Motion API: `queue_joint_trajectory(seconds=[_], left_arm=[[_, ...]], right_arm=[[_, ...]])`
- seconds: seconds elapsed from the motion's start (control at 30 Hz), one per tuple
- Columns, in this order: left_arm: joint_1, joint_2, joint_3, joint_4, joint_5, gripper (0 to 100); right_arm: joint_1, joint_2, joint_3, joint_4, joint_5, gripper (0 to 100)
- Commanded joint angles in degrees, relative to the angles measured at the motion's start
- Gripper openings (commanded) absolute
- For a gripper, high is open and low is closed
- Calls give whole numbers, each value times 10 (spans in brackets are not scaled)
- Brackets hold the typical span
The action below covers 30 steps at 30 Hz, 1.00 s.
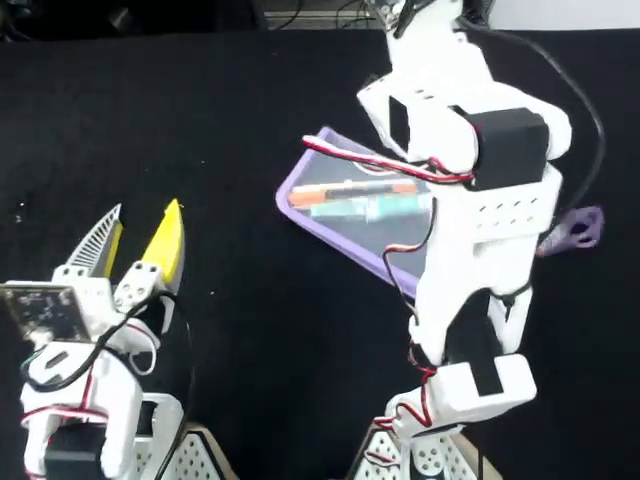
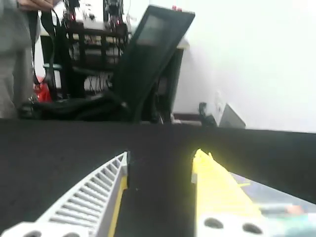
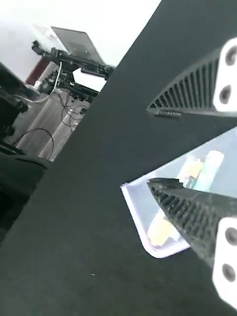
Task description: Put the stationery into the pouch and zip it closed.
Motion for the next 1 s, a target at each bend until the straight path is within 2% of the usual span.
queue_joint_trajectory(seconds=[0.0, 0.13, 0.33, 0.4, 0.53, 0.6, 0.73, 0.97], left_arm=[[-51, 2, -29, 4, 6, 213], [-102, 2, -35, 54, 6, 213], [-166, 1, -41, 105, 5, 212], [-182, 1, -55, 132, 5, 185], [-189, 1, -87, 188, 5, 17], [-190, 0, -87, 196, 5, 58], [-189, 0, -88, 217, 5, 33], [-183, 0, -10, 225, 5, 30]], right_arm=[[-7, -4, 43, 15, 10, 220], [3, -36, 43, 15, 8, 214], [5, -160, 38, 17, 6, 88], [27, -208, 72, 18, 6, 56], [90, -313, 181, 15, 6, 21], [123, -367, 242, 14, 6, 18], [167, -473, 374, 0, 6, 18], [177, -662, 661, -105, 6, 18]])
